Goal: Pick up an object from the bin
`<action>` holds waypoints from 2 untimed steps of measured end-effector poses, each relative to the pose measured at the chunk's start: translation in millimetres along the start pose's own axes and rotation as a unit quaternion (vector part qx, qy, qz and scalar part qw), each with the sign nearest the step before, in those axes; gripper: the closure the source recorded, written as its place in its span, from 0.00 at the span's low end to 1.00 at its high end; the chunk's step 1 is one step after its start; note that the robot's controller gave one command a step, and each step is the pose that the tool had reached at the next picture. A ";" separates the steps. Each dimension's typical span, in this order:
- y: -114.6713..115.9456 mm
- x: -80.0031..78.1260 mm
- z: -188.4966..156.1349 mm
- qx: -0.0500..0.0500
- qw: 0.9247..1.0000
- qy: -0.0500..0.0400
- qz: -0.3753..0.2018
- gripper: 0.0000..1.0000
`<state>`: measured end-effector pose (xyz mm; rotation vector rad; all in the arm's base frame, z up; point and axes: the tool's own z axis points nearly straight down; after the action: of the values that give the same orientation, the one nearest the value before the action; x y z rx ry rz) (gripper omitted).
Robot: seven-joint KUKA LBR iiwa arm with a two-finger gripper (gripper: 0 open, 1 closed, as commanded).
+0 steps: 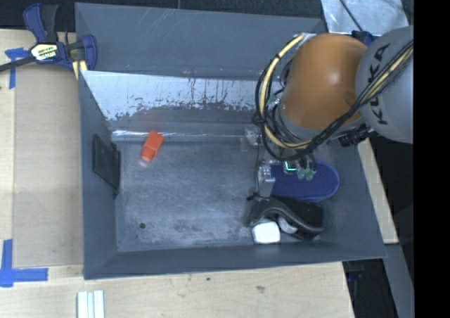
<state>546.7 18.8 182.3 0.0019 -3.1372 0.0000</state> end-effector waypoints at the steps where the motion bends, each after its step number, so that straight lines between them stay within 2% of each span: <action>1: -58.2 34.5 63.9 0.000 1.000 0.001 -0.027 0.00; 2: -101.9 40.1 89.6 -0.005 0.996 -0.001 -0.091 0.00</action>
Offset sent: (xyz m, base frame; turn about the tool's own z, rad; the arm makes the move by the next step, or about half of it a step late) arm -0.0323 -0.0542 -0.0599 -0.0595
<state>506.3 -83.2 92.8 0.2885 -3.1255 -0.0177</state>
